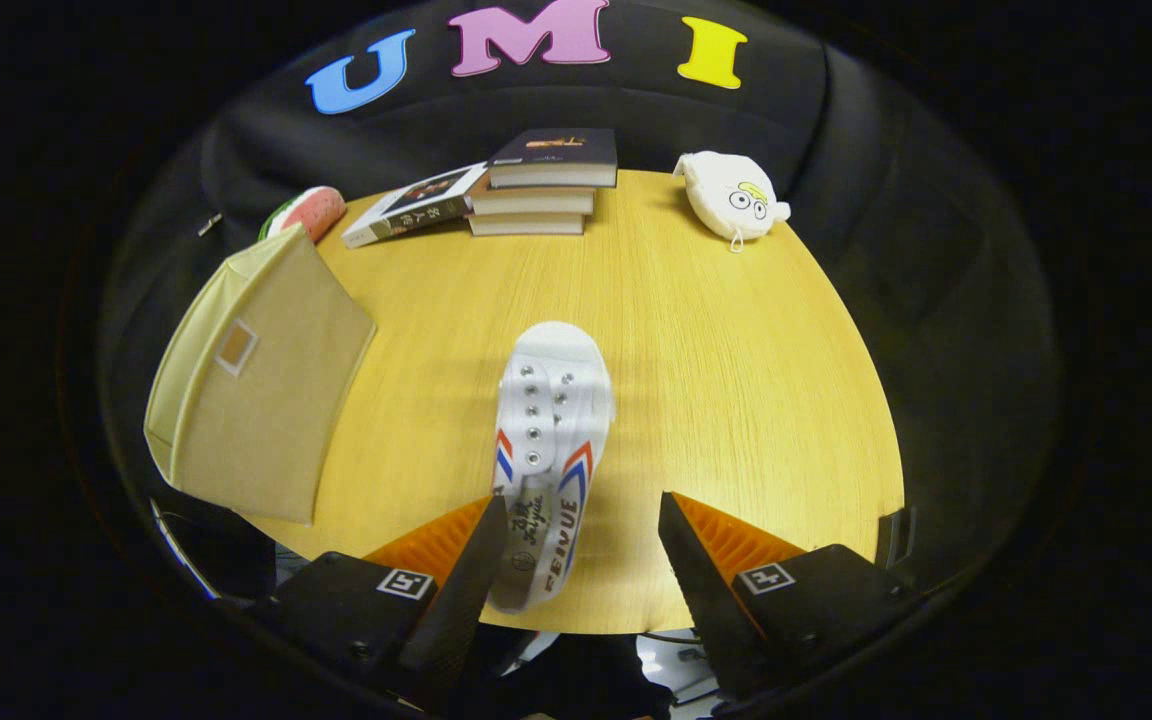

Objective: Open the storage box then place both shoes into the box .Put the left shoe in first, then the right shoe, with the right side of both shoes facing outward in a uniform manner.

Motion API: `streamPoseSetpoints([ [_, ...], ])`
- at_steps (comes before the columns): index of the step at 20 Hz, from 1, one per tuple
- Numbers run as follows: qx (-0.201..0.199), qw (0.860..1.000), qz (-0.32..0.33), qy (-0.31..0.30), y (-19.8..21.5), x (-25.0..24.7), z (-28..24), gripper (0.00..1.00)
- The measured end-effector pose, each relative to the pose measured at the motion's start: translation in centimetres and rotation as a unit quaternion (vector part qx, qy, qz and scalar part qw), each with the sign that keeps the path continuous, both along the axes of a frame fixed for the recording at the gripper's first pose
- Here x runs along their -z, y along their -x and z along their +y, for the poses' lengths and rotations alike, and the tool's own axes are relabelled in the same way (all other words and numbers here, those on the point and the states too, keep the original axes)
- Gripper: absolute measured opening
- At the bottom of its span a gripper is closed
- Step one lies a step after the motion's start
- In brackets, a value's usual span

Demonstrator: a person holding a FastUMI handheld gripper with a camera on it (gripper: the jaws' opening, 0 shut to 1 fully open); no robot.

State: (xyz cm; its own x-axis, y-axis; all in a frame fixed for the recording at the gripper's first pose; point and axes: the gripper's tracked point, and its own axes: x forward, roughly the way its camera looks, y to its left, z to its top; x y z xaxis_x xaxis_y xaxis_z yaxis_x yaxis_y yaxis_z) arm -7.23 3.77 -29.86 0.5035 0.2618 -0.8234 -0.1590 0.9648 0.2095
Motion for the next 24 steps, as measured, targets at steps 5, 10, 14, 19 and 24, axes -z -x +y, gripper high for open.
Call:
streamPoseSetpoints([
  [5, -0.010, 1.000, 0.017, 0.009, -0.9, 3.5, 0.5, 0.87],
  [10, -0.010, 1.000, 0.013, -0.024, -3.2, 4.7, 2.1, 0.80],
  [14, -0.025, 0.997, 0.028, -0.071, -3.0, 4.8, 3.4, 0.45],
  [19, 0.039, 0.990, 0.051, -0.122, -3.2, 4.4, 2.3, 0.06],
  [24, 0.040, 0.989, 0.026, -0.138, -2.7, 1.1, 2.0, 0.05],
])
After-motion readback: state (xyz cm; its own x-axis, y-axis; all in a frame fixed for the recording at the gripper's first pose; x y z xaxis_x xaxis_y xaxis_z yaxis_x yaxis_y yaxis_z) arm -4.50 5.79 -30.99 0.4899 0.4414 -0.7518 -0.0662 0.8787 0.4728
